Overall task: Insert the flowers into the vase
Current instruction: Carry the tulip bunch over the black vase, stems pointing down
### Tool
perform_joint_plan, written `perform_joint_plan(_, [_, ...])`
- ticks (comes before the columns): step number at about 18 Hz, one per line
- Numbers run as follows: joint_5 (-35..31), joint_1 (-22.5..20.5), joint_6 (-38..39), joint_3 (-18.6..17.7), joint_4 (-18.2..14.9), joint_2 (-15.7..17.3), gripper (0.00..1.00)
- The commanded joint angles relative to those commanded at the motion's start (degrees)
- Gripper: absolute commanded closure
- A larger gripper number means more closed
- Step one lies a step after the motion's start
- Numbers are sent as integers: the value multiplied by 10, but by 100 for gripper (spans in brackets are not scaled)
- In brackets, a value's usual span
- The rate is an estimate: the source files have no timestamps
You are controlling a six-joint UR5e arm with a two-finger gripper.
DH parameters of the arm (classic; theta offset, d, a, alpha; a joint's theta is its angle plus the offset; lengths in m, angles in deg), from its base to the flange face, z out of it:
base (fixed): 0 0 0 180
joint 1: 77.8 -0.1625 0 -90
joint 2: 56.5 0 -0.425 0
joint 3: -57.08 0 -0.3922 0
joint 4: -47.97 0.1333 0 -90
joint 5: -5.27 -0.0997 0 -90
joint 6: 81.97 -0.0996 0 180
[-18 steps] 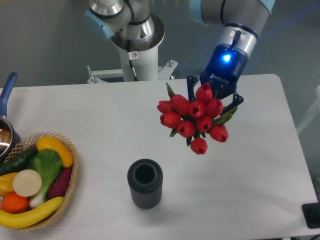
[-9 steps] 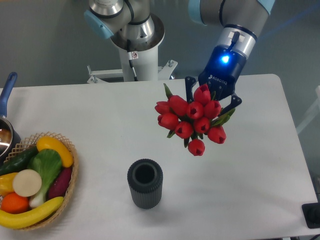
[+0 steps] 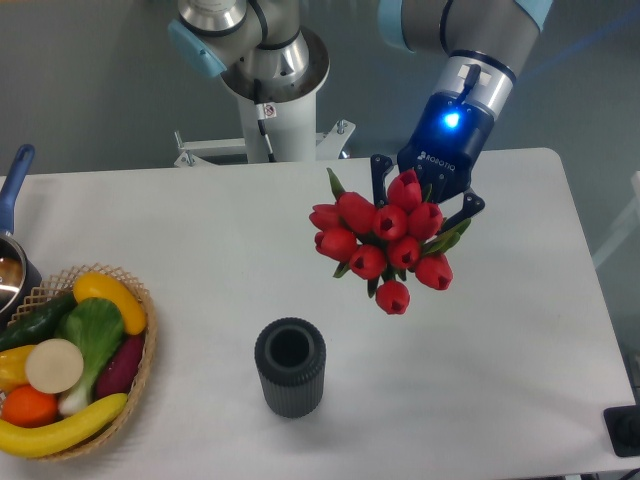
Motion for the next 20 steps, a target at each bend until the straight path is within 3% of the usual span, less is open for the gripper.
perform_joint_plan(4, [85, 4, 0, -3, 0, -1, 70])
perform_joint_plan(7, [141, 12, -8, 6, 3, -19, 70])
perform_joint_plan(12, [246, 25, -97, 5, 8, -55, 71])
perform_joint_plan(20, [251, 70, -111, 40, 9, -82, 72])
